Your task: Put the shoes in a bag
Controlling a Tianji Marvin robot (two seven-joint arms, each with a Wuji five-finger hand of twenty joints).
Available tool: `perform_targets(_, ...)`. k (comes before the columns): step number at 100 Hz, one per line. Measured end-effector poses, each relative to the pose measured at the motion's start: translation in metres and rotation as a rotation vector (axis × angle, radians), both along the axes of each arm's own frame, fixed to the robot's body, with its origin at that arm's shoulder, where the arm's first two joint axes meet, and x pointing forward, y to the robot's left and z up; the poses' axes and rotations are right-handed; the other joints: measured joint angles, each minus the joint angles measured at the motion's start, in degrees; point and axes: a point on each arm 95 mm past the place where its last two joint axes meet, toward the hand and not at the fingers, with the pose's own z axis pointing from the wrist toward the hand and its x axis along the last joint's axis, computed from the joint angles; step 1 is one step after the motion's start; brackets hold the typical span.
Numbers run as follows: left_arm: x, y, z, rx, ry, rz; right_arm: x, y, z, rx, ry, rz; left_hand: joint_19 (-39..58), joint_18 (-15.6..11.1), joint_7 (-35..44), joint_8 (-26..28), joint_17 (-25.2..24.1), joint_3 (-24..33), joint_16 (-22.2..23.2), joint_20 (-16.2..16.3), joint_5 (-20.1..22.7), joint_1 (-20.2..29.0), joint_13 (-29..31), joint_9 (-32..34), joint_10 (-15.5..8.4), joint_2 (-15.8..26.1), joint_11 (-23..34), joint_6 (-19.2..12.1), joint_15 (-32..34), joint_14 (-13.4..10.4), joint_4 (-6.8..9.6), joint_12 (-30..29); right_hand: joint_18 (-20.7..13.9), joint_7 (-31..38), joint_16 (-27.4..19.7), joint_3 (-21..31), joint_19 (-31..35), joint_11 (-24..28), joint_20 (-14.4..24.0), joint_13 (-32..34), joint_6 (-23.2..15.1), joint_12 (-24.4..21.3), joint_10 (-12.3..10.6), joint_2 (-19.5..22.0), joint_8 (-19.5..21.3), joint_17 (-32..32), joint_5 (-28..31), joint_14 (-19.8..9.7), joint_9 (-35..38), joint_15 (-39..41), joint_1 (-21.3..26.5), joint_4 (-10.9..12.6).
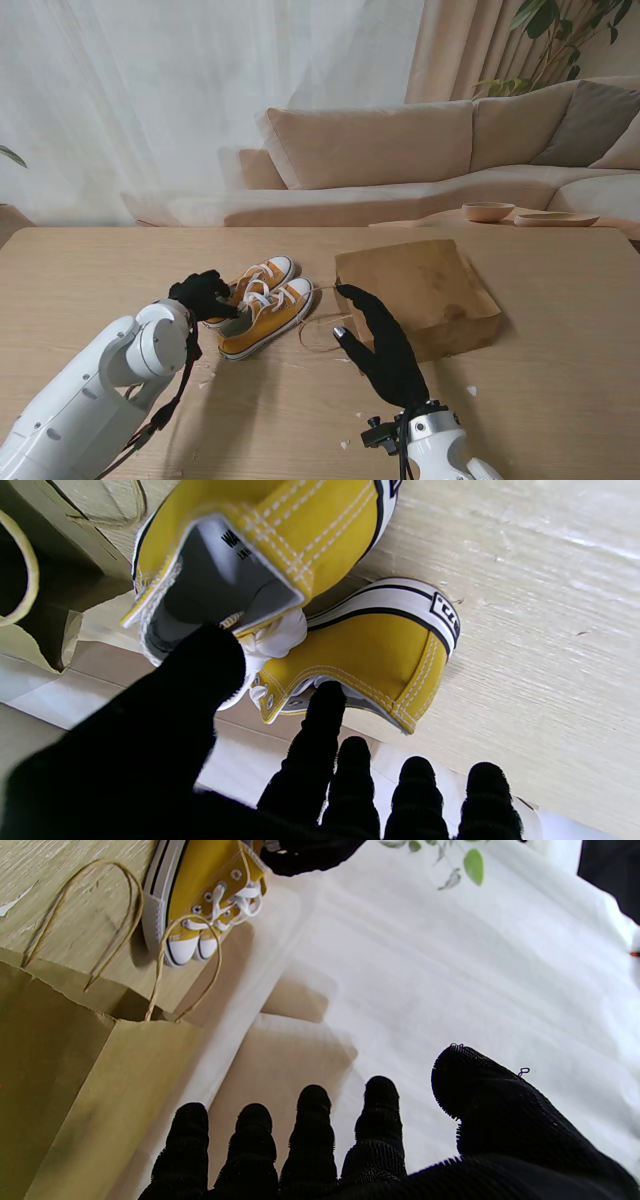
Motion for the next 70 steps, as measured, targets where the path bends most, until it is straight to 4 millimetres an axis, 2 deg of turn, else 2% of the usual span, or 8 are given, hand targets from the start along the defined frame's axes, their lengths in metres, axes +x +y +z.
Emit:
perform_targets(21,-0.002,-0.001,-0.005,0.001,0.024,-0.018,0.000,0.000,0.000,0.001,0.001,0.001,0.00,-0.01,-2.28,-1.52,0.00,0.17,0.00,0.32,-4.98,0.00,0.00,-0.54,0.00,-0.29,-1.31,-2.82,-0.01,0.00,0.00,-0.01,0.00,0.00,0.00,0.00,0.00,0.01,0.00,0.00,0.00,0.00,0.00,0.00,0.00,0.00,0.00,0.00,0.00,0.01,0.00,0.00)
perform_targets(36,-0.002,0.000,-0.009,0.008,0.008,-0.036,0.000,0.000,0.000,0.002,0.001,0.002,0.00,-0.02,-2.13,-1.54,0.00,1.31,0.00,1.24,-6.68,0.00,0.00,-0.55,0.00,-1.39,-1.45,-4.42,-0.01,0.00,0.00,-0.01,0.00,0.00,0.00,0.00,0.00,0.01,0.00,0.00,0.00,0.00,0.00,0.00,0.00,0.00,0.00,0.00,0.00,0.11,0.00,0.00)
perform_targets(55,-0.001,-0.003,-0.017,-0.091,-0.026,0.008,0.000,0.001,0.000,0.002,0.002,0.003,0.00,-0.05,1.16,-0.29,-0.01,1.91,1.40,3.16,-7.10,2.15,0.00,-0.55,0.00,-1.37,-1.43,-3.33,0.12,-0.04,0.00,1.57,0.01,0.00,0.00,0.00,0.00,0.01,0.00,0.00,0.00,0.01,0.00,0.00,0.00,0.01,0.00,0.00,0.00,0.61,0.00,0.00)
perform_targets(70,-0.005,-0.011,-0.022,-0.079,-0.029,-0.002,0.000,0.001,0.000,0.002,0.002,0.002,0.00,-0.07,2.65,0.46,-0.02,1.93,2.20,3.70,-7.18,2.77,0.00,-0.55,0.00,-1.37,-1.30,-1.70,0.68,-0.05,0.00,2.29,0.01,0.00,0.00,0.00,0.00,0.01,0.00,0.00,0.00,0.01,0.00,0.00,0.00,0.01,0.00,0.00,0.00,0.63,0.01,0.00)
